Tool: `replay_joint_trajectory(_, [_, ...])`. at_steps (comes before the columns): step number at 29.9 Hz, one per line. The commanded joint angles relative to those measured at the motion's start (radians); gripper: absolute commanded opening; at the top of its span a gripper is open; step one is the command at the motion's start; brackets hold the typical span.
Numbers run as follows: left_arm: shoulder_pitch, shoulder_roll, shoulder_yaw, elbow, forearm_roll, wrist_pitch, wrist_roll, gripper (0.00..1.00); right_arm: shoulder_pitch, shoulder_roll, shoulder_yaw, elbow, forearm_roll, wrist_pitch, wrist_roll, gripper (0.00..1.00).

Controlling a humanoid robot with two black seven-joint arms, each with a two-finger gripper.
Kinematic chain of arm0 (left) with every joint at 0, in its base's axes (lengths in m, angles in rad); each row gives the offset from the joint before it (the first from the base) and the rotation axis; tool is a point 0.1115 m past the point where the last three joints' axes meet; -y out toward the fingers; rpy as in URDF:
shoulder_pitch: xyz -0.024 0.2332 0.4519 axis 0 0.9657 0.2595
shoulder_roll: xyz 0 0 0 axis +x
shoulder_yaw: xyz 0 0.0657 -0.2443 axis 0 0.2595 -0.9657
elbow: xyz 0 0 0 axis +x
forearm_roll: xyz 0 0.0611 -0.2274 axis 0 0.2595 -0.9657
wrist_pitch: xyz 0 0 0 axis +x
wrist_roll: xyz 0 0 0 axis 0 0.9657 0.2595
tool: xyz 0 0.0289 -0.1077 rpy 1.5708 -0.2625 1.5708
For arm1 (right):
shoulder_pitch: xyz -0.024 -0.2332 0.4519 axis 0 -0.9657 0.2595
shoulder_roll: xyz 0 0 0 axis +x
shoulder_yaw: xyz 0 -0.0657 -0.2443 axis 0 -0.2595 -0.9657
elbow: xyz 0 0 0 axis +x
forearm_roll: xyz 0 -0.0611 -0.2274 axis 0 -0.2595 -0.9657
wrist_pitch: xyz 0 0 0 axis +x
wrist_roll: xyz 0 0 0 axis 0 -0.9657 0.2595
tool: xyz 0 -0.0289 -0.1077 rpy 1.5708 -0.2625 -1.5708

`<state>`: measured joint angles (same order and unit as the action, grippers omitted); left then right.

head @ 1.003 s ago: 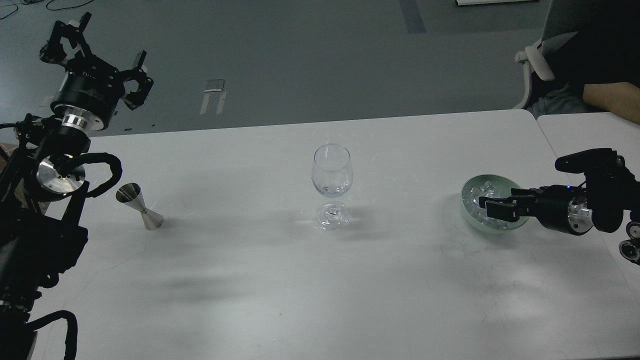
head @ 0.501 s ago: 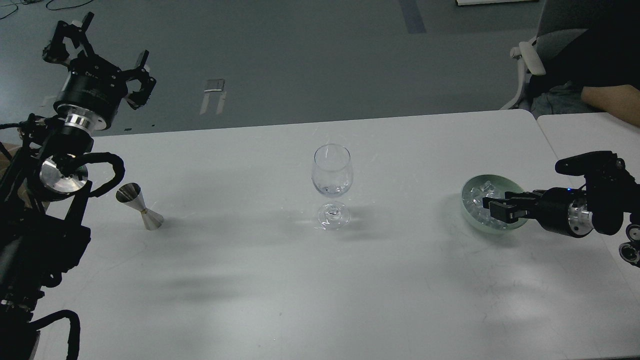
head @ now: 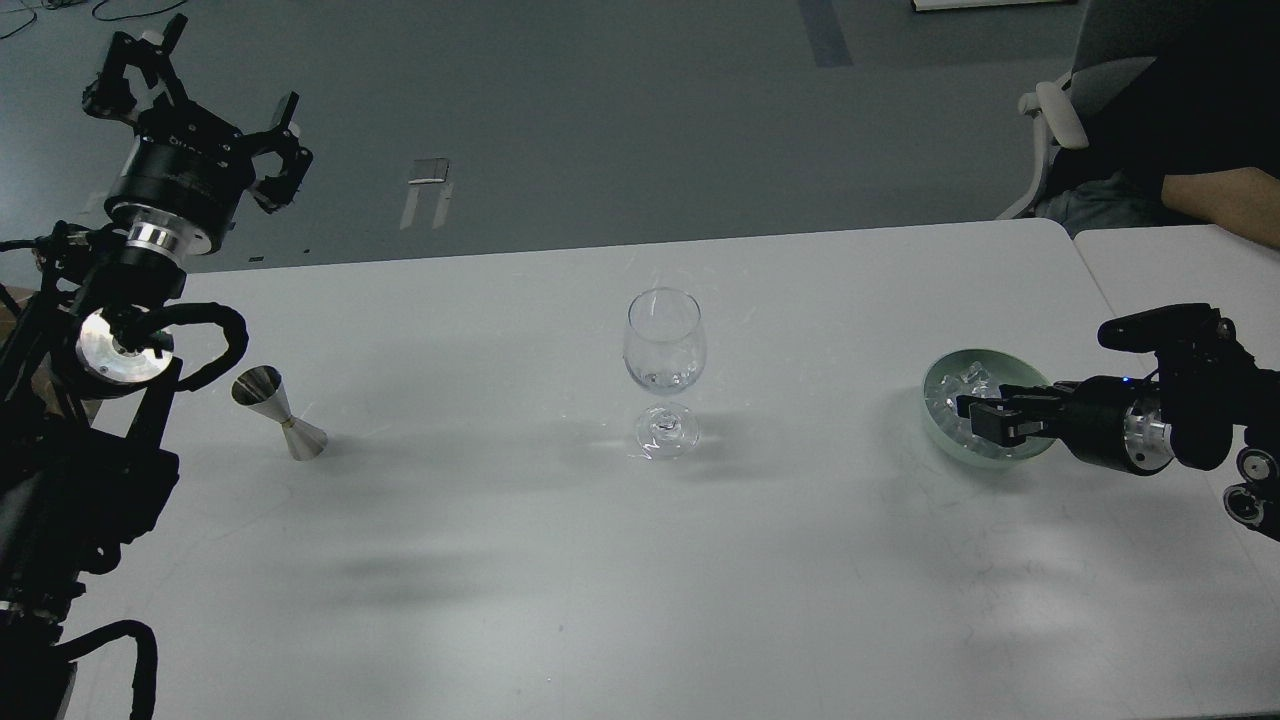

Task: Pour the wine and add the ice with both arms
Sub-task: 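Grasp ice cubes from the bowl with the right gripper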

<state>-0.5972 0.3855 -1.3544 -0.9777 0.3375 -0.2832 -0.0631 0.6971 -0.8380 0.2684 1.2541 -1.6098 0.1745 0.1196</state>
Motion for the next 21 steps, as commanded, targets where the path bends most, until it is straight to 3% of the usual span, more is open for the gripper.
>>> replay_joint_trajectory(1, [0.002, 0.003, 0.000, -0.001, 0.000, 0.001, 0.000, 0.98, -0.002, -0.001, -0.002, 0.001, 0.001, 0.002, 0.002, 0.53])
replay_joint_trajectory(11, [0.002, 0.000, 0.000, -0.007, 0.000, 0.001, 0.000, 0.98, 0.007, 0.000, -0.020, -0.001, 0.001, 0.002, 0.002, 0.41])
replay_joint_trajectory(21, [0.002, 0.001, 0.000, -0.010, 0.000, 0.002, 0.000, 0.98, -0.001, -0.003, -0.021, 0.002, 0.004, 0.002, 0.002, 0.23])
